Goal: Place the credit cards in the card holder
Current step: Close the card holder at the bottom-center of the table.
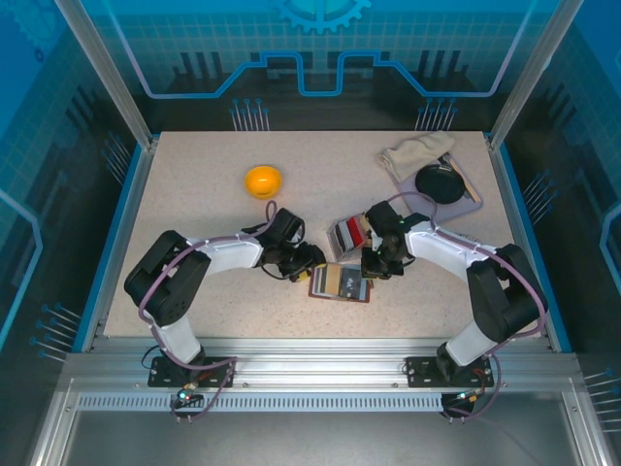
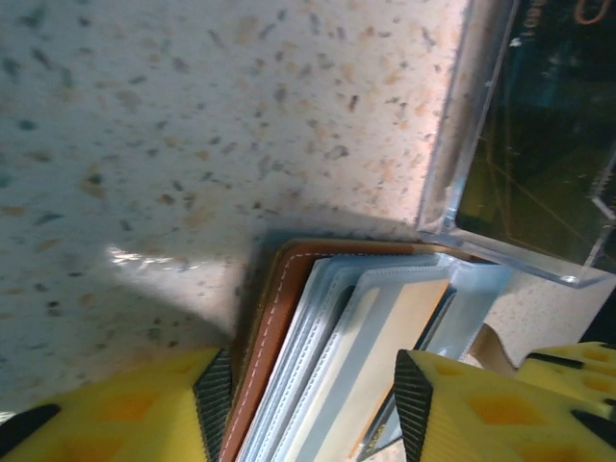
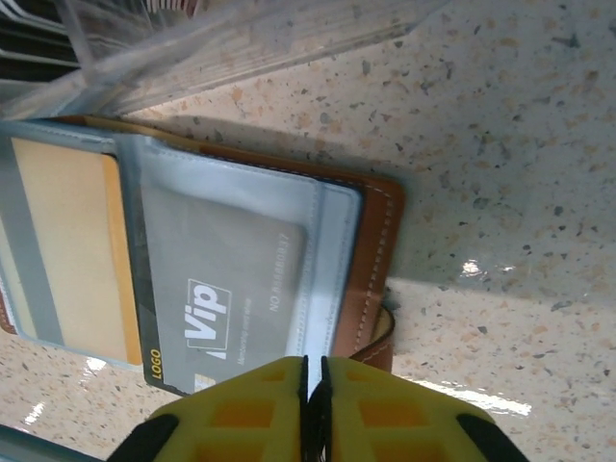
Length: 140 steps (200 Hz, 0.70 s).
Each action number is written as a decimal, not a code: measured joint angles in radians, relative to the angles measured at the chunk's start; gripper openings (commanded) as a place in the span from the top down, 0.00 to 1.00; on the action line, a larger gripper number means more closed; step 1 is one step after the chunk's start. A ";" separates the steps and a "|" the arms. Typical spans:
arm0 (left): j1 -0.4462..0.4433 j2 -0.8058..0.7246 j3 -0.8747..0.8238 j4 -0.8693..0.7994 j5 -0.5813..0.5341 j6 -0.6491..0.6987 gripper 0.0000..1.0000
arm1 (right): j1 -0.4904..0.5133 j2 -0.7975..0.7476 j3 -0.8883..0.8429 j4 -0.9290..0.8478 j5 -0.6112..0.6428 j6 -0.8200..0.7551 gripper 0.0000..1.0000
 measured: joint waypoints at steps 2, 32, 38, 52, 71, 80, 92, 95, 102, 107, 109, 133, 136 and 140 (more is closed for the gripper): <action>0.000 0.000 -0.002 0.005 0.002 -0.005 0.53 | 0.000 0.000 -0.001 0.001 0.000 -0.001 0.90; -0.002 -0.006 -0.032 0.098 0.041 -0.029 0.57 | 0.000 0.005 -0.014 0.014 0.002 -0.001 0.92; -0.002 -0.006 -0.037 0.113 0.050 -0.035 0.57 | 0.000 0.006 -0.018 0.014 0.003 -0.001 0.92; -0.002 -0.006 -0.046 0.152 0.068 -0.053 0.58 | 0.000 0.006 -0.025 0.017 0.003 0.000 0.93; -0.005 -0.006 -0.046 0.203 0.098 -0.075 0.60 | 0.000 0.007 -0.032 0.021 0.003 0.002 0.94; -0.010 -0.006 -0.046 0.228 0.110 -0.081 0.60 | 0.000 0.007 -0.035 0.024 0.003 0.003 0.94; -0.020 -0.006 -0.045 0.251 0.123 -0.082 0.61 | 0.000 0.007 -0.038 0.029 0.003 0.005 0.95; -0.024 -0.006 -0.045 0.256 0.127 -0.083 0.60 | 0.000 0.007 -0.038 0.030 0.003 0.006 0.95; -0.031 -0.006 -0.043 0.266 0.134 -0.083 0.60 | 0.000 0.007 -0.039 0.033 0.003 0.006 0.95; -0.037 -0.006 -0.042 0.273 0.137 -0.083 0.60 | 0.000 0.007 -0.040 0.035 0.003 0.006 0.95; -0.040 -0.006 -0.041 0.274 0.139 -0.082 0.59 | 0.000 0.007 -0.041 0.036 0.003 0.007 0.95; -0.077 -0.005 -0.001 0.266 0.155 -0.079 0.59 | 0.000 0.001 -0.048 0.040 0.007 0.014 0.95; -0.083 -0.005 0.007 0.264 0.157 -0.077 0.59 | 0.000 -0.001 -0.049 0.039 0.008 0.016 0.95; -0.091 -0.005 0.019 0.261 0.158 -0.077 0.59 | 0.000 -0.005 -0.051 0.038 0.011 0.017 0.95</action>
